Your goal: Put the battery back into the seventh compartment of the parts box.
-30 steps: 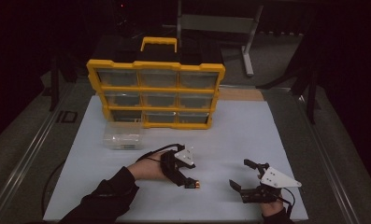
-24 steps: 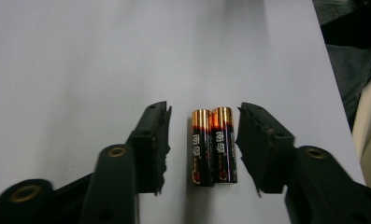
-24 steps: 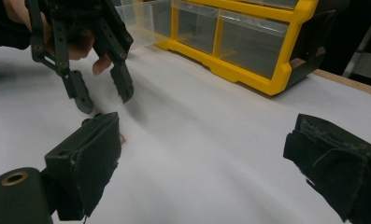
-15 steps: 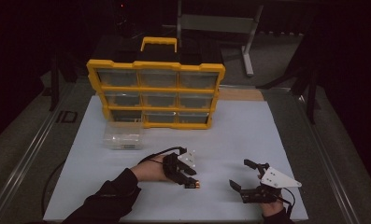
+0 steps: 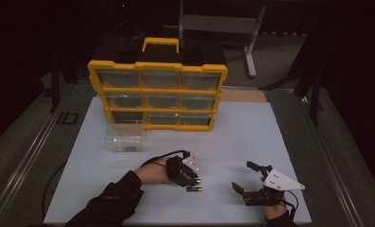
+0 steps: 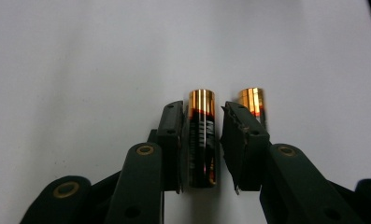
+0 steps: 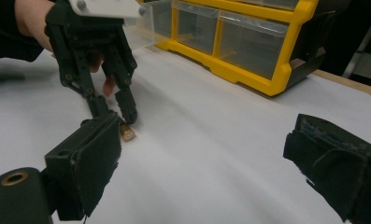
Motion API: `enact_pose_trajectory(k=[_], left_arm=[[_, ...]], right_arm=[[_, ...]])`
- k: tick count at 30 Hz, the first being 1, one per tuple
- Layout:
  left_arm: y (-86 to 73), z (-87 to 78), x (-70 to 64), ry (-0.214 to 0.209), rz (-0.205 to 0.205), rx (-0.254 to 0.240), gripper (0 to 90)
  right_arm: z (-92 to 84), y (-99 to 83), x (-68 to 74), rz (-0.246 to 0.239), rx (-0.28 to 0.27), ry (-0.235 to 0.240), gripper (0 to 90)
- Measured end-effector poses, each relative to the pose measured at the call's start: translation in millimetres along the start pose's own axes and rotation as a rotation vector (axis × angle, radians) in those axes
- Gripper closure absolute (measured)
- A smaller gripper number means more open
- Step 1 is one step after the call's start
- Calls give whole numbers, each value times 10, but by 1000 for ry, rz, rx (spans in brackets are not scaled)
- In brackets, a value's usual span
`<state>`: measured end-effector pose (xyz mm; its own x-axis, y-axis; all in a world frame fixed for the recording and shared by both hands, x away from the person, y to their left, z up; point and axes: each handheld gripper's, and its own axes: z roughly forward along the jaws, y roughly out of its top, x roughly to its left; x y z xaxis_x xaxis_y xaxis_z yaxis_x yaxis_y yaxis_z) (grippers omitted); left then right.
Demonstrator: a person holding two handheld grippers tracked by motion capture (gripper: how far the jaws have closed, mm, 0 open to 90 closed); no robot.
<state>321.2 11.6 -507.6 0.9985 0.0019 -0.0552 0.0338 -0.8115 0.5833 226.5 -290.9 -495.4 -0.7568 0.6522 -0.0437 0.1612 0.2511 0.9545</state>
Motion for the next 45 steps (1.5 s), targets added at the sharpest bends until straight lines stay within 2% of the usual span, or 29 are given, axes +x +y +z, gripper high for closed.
enact_pose_trajectory(k=[2, 7, 11, 17, 25, 41, 42, 43, 45], left_arm=[[0, 1, 15, 3, -5, -4, 701], [14, 8, -27, 33, 45, 12, 710], [15, 12, -46, 42, 51, 16, 738], [68, 20, -72, 53, 79, 58, 746], [101, 24, -57, 43, 74, 80, 754], [113, -23, -34, 21, 72, 81, 757], [112, -26, -37, 41, 73, 76, 758], [115, -41, -22, 27, 67, 78, 758], [123, -69, -18, 42, 71, 71, 758]], right_arm=[[0, 0, 0, 1, 0, 0, 90], [0, -1, 1, 2, 2, 0, 90], [3, -2, 1, 2, 4, -1, 90], [5, -1, 3, 0, 7, -3, 90], [8, -4, 2, 2, 8, -2, 90], [7, -6, -7, 4, 6, -4, 90], [7, -8, -8, 5, 6, -3, 90], [7, -8, -8, 4, 6, -3, 90], [6, -7, -7, 5, 7, -3, 90]])
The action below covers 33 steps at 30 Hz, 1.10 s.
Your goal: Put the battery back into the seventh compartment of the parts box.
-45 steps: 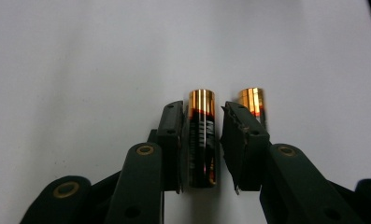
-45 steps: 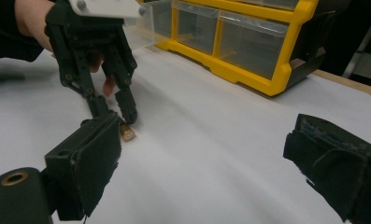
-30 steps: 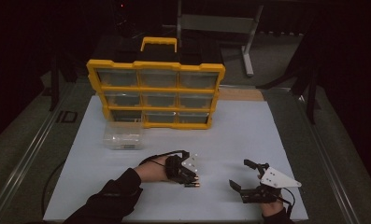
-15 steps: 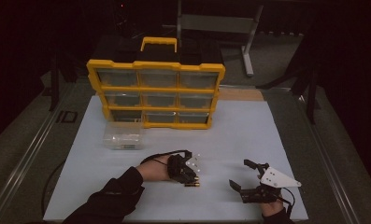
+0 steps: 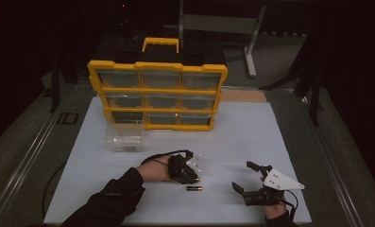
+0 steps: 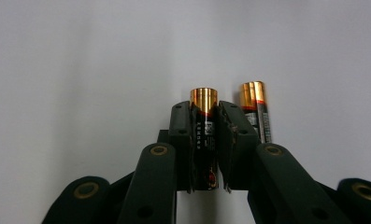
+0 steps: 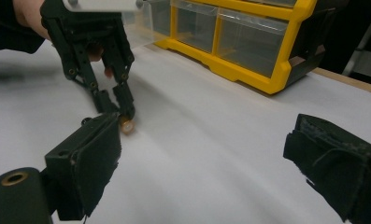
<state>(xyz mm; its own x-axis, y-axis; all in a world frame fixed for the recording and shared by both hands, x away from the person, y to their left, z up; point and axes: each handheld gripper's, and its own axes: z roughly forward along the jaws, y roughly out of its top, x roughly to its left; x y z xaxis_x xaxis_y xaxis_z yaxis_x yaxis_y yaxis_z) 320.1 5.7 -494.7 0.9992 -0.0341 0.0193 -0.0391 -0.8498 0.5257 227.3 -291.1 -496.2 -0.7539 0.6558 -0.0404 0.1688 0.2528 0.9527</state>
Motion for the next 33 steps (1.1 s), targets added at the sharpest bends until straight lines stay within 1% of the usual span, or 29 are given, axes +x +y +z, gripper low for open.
enact_pose_trajectory(k=[1, 2, 3, 4, 5, 6, 7, 8, 9, 10, 12, 13, 14, 15, 16, 17, 18, 20, 21, 22, 23, 24, 25, 29, 30, 32, 33], left_arm=[[3, -16, 9, -13, 1, 3, 758], [7, -36, 9, 5, 2, -2, 757], [11, -52, 16, -1, -3, -1, 758], [13, -73, 17, -1, 4, 1, 757], [18, -98, 18, 14, 6, -3, 757], [21, -131, 30, 0, -1, -4, 757], [22, -149, 29, 14, 5, -6, 757], [24, -177, 34, 20, -1, -8, 758], [23, -204, 41, 7, -1, -8, 757], [24, -230, 38, 20, 0, -12, 757], [22, -276, 46, 15, -3, -17, 757], [22, -302, 48, 26, -1, -12, 757], [20, -320, 52, 21, -5, -11, 758], [17, -344, 52, 28, 1, -10, 757], [16, -359, 54, 29, -4, -14, 757], [15, -381, 57, 22, -4, -10, 757], [13, -401, 51, 34, -1, -12, 758], [12, -457, 59, 28, 0, -12, 757], [11, -485, 55, 42, 1, -13, 757], [8, -516, 63, 35, -1, -14, 757], [8, -553, 66, 36, 4, -8, 757], [6, -584, 69, 48, 3, -13, 757], [3, -621, 76, 44, 2, -13, 757], [-16, -787, 93, 75, -1, -18, 757], [-27, -841, 100, 74, -9, -21, 757], [-47, -918, 103, 91, 1, -19, 757], [-61, -960, 107, 84, -9, -22, 757]], right_arm=[[-2, 1, 1, 0, 0, 1, 89], [-2, 2, 2, -1, 0, 1, 89], [-3, 1, 0, 0, 0, 0, 90], [-3, 0, -1, 1, 1, -1, 90], [-3, 0, -1, 1, 0, -1, 90], [-4, 1, -1, 1, 0, -1, 90], [-4, 2, 1, 0, 0, -1, 90], [-3, 2, 0, -1, 0, -1, 90], [-3, 2, 1, 0, 0, -1, 90], [-2, 2, 1, -1, 0, -1, 90], [-1, 2, 1, 0, 0, -1, 90], [0, 2, 1, 0, 0, -2, 90], [0, 1, 1, -1, 1, -1, 90], [0, 2, 1, -1, 1, -2, 89], [0, 1, 1, 0, 0, -2, 90], [0, 1, 1, 0, 0, -2, 90], [2, 0, 0, -1, 1, -1, 90], [2, 1, 5, -1, 2, 0, 90], [2, 1, 5, -2, 2, 0, 90], [3, 0, 2, -1, 1, 0, 89], [2, -1, -1, 0, 0, 0, 90], [0, -1, -2, 0, 1, -2, 90], [-1, 0, -2, 0, 1, -2, 90], [1, 1, 2, 0, 1, -1, 90], [1, 1, 0, -3, -1, -2, 89], [-1, 0, -1, -1, 0, -2, 89], [0, -1, -1, 0, 1, -2, 90]])
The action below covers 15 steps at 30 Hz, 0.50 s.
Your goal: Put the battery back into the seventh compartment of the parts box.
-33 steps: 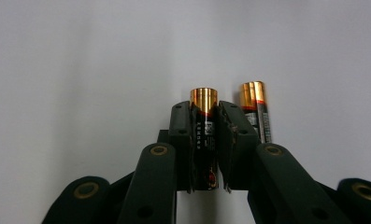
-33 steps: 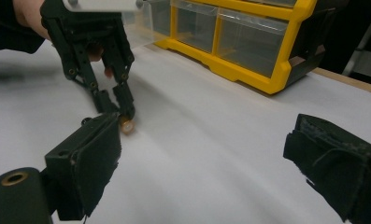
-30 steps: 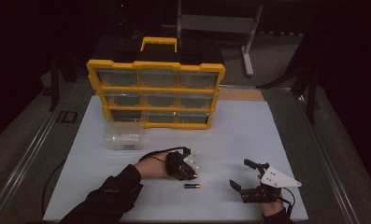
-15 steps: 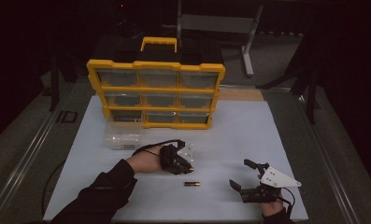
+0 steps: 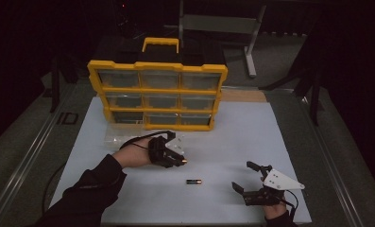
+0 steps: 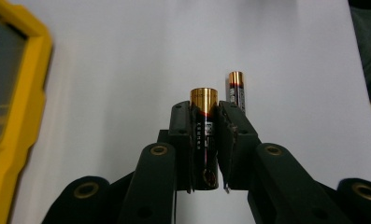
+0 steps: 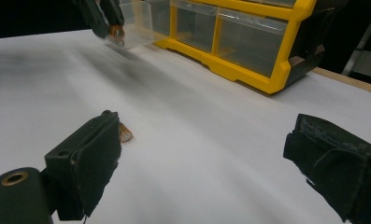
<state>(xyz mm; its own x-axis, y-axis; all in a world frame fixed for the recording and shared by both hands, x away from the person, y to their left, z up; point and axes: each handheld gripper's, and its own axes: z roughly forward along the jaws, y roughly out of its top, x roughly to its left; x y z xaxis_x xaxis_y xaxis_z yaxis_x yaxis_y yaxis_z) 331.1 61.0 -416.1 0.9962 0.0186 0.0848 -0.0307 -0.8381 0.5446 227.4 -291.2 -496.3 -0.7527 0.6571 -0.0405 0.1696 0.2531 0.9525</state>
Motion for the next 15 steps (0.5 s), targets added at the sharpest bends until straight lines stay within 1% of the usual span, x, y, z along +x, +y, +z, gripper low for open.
enact_pose_trajectory(k=[1, 3, 4, 8, 10, 11, 13, 14, 15], left_arm=[[-16, -50, 4, 16, 7, 0, 757], [-41, -118, 23, 15, -2, -4, 757], [-53, -158, 29, 31, -2, -3, 757], [-96, -297, 56, 42, -8, -1, 757], [-117, -361, 62, 64, -9, -5, 757], [-130, -396, 69, 57, -15, -10, 757], [-156, -461, 81, 75, -15, -10, 757], [-173, -493, 86, 69, -21, -15, 757], [-191, -525, 89, 76, -22, -22, 757]], right_arm=[[4, 0, -2, -4, -3, 0, 90], [5, -1, 0, -3, -1, 1, 90], [6, -1, 1, -4, -1, 1, 89], [6, 0, 2, -3, 0, 0, 90], [7, -1, 1, -3, 0, 1, 90], [7, 0, 1, -3, 0, 0, 90], [4, 0, 3, -2, 1, 0, 90], [2, 1, 4, -1, 2, 0, 90], [1, 1, 3, -2, 0, -1, 90]])
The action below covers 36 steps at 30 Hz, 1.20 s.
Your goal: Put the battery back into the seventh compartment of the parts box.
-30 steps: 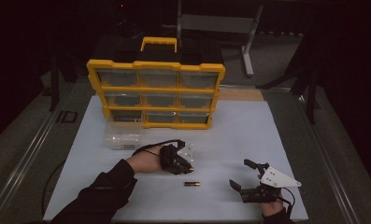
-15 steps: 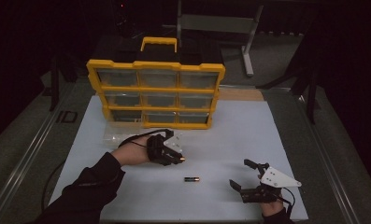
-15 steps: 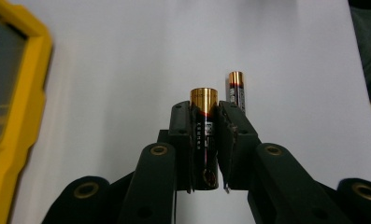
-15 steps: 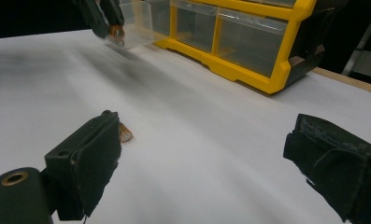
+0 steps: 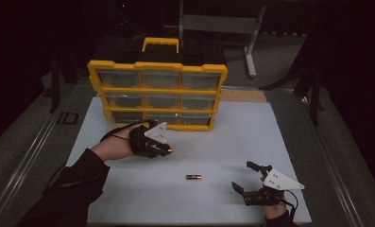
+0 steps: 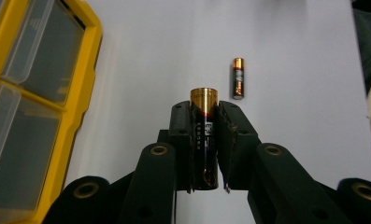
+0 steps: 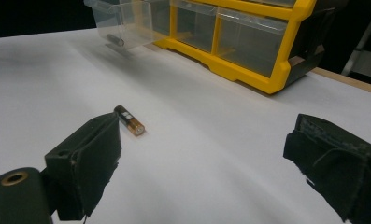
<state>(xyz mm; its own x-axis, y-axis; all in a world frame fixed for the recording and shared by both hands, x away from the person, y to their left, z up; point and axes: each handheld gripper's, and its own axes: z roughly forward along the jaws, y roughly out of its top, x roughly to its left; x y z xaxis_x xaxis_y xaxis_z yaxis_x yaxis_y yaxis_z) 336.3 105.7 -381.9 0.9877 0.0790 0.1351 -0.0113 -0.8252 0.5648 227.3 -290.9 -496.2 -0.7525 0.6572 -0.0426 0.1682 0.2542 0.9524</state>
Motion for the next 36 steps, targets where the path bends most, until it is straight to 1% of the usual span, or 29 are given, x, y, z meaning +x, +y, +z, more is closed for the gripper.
enact_pose_trajectory(k=[1, 4, 5, 6, 7, 10, 13, 15, 16, 17, 18, 20, 23, 24, 27, 28, 30, 36], left_arm=[[-15, -33, 11, 6, -1, 5, 757], [-65, -125, 32, 8, -9, 2, 757], [-81, -156, 38, 9, -6, 2, 757], [-97, -182, 41, 16, -11, -2, 757], [-112, -212, 46, 13, -13, -2, 757], [-166, -304, 74, 21, -12, 10, 757], [-229, -396, 93, 28, -16, 5, 757], [-275, -455, 107, 30, -23, -7, 757], [-298, -481, 114, 35, -16, -9, 757], [-318, -508, 126, 45, -18, -5, 757], [-340, -534, 139, 45, -26, -8, 757], [-392, -590, 170, 56, -26, -8, 757], [-453, -644, 214, 60, -43, -4, 757], [-473, -663, 226, 64, -34, 3, 757], [-538, -700, 281, 81, -42, 2, 757], [-560, -714, 304, 78, -52, 5, 756], [-600, -731, 338, 89, -48, 16, 756], [-705, -767, 417, 91, -55, 15, 756]], right_arm=[[-1, 0, -2, 1, 0, 0, 90], [1, 0, 1, 0, 1, 0, 89], [1, 0, 1, 0, 1, 1, 90], [2, 0, 0, 0, 1, 0, 90], [1, 0, 0, 0, 1, 0, 89], [0, 1, 2, 1, 1, -1, 90], [4, 0, 4, -1, 3, -1, 90], [2, 2, 3, 0, 3, -1, 90], [2, 2, 4, 0, 2, -1, 89], [2, 2, 5, 1, 3, -1, 90], [3, 1, 4, -1, 4, -1, 89], [5, 1, 7, 0, 4, -1, 90], [4, 2, 6, 1, 3, -1, 90], [4, 2, 4, -1, 4, -1, 89], [6, 1, 4, -1, 5, -2, 90], [6, 1, 5, 0, 5, -1, 90], [7, 1, 7, -1, 5, 0, 90], [5, 0, 3, 0, 5, -1, 90]])
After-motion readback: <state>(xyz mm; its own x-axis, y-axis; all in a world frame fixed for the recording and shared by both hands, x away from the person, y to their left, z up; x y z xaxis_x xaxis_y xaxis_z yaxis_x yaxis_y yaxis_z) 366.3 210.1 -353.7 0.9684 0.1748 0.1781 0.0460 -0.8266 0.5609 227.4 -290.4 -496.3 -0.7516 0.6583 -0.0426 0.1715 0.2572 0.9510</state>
